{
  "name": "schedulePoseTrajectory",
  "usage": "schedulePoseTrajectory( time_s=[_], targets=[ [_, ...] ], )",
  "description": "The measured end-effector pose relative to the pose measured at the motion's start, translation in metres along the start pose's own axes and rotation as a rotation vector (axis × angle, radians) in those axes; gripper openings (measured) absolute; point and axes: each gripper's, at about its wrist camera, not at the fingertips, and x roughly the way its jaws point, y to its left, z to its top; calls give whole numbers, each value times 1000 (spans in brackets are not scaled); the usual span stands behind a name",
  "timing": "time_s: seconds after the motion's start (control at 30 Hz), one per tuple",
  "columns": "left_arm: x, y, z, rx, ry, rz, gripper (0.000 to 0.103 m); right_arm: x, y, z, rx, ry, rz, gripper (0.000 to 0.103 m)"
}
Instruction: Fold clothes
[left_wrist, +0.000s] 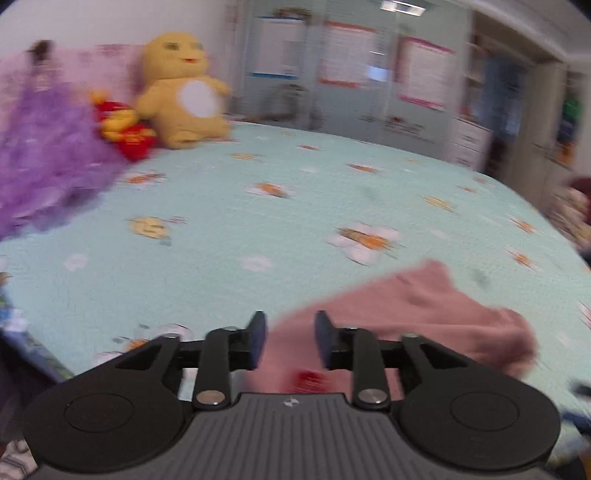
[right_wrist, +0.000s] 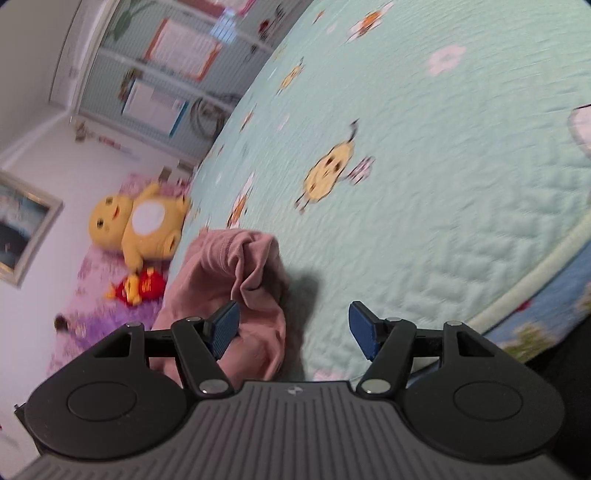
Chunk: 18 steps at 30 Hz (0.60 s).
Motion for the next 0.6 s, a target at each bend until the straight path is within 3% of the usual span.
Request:
schedulePoseTrajectory(
  time_s=[0.1,0.27,0.4,0.6],
  targets=[
    [-1,-37,-22,178,39,-113,57,12,14,-6,-24,38,-2,66],
    [2,-71,-70,447,94,-170,59,19,46,-13,-108,80,24,66],
    [9,-73,-86,471,120,-182,59,32,70,-18,-160,147,60,66],
    [1,-64,-82,418,90,-176,64,92,90,-29,-79,330,157,66]
  ],
)
